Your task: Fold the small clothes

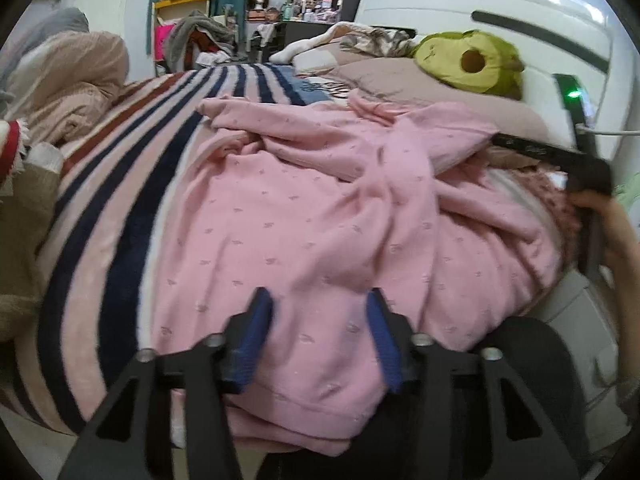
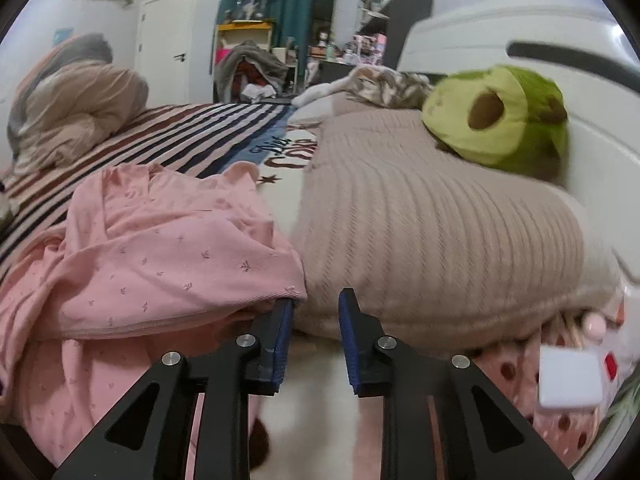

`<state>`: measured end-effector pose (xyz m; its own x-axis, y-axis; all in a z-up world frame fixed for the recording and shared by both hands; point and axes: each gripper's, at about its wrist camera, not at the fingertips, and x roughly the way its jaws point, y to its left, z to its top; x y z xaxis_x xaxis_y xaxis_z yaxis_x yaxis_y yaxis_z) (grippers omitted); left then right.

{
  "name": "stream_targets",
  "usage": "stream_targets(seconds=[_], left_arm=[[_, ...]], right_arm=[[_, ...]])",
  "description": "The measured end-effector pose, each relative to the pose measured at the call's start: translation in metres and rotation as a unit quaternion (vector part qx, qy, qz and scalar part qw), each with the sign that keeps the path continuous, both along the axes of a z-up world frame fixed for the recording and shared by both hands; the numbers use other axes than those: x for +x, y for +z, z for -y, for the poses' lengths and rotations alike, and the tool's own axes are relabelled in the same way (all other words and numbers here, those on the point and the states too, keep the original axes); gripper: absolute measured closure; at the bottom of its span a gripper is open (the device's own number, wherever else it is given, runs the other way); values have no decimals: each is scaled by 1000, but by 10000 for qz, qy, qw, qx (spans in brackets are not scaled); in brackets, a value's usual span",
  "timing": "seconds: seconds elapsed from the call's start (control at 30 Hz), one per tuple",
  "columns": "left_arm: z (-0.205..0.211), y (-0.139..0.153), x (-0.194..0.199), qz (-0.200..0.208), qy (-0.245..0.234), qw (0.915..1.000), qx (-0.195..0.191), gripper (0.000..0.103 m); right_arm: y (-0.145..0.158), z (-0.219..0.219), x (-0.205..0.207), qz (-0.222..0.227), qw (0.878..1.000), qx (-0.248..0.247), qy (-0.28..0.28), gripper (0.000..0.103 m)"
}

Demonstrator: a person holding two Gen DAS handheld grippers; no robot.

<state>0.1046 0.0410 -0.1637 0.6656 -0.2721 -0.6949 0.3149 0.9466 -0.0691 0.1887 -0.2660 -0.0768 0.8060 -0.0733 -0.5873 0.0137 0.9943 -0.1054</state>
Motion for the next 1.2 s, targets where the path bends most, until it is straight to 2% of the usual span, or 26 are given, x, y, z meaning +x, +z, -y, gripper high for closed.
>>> stream_targets(seconds=[0.07,0.1,0.13,0.2,0.27,0.37,0.47,0.5,0.53,0.57,0.67,0.73,0.93,1.0,1.1,1.2], left_arm=[[0,0,1,-8,51,10000,63,80],[-2,1,1,-26,51,10000,11,90],[-4,2,1,-49,42,10000,-33,94],[-9,7,-2,34,69,10000,-34,97],[-14,13,-7,178,231,9995,145,97],[-29,14,-10,159,485,9980,382,97],[-43,13,-15,43,575,9978,334,92],[-46,13,-19,51,607,9976,332,73],[-50,14,-23,77,650,9973,342,49],[-54,15,-28,115,672,9972,306,43],[-69,16,-39,7,571,9983,-81,39],[-76,16,-42,-109,550,9981,-274,37],[-75,20,-50,-106,618,9978,-225,37],[-76,24,-52,-56,652,9975,-262,36],[-80,27,-53,-84,654,9967,-480,31],[-80,20,-47,-248,654,9964,-488,29]], right_arm=[[-1,3,-6,-8,9999,85,58,86],[-1,2,-10,30,10000,53,73,86],[0,2,-13,68,9999,56,118,83],[3,4,-22,123,9997,131,176,83],[8,8,-33,193,9992,274,202,83],[12,16,-53,236,9981,507,242,82],[5,24,-74,38,9957,821,433,81],[1,25,-79,-46,9947,904,489,81],[-2,27,-84,-121,9938,965,532,79],[-6,28,-91,-216,9925,1044,602,75],[-20,34,-110,-447,9872,1285,829,64],[-31,37,-120,-638,9832,1435,935,62],[-48,35,-132,-982,9680,1921,1285,59],[-47,31,-132,-992,9680,1883,1332,58],[-45,27,-128,-1016,9666,1891,1398,56],[-49,25,-124,-1137,9660,1861,1387,54]])
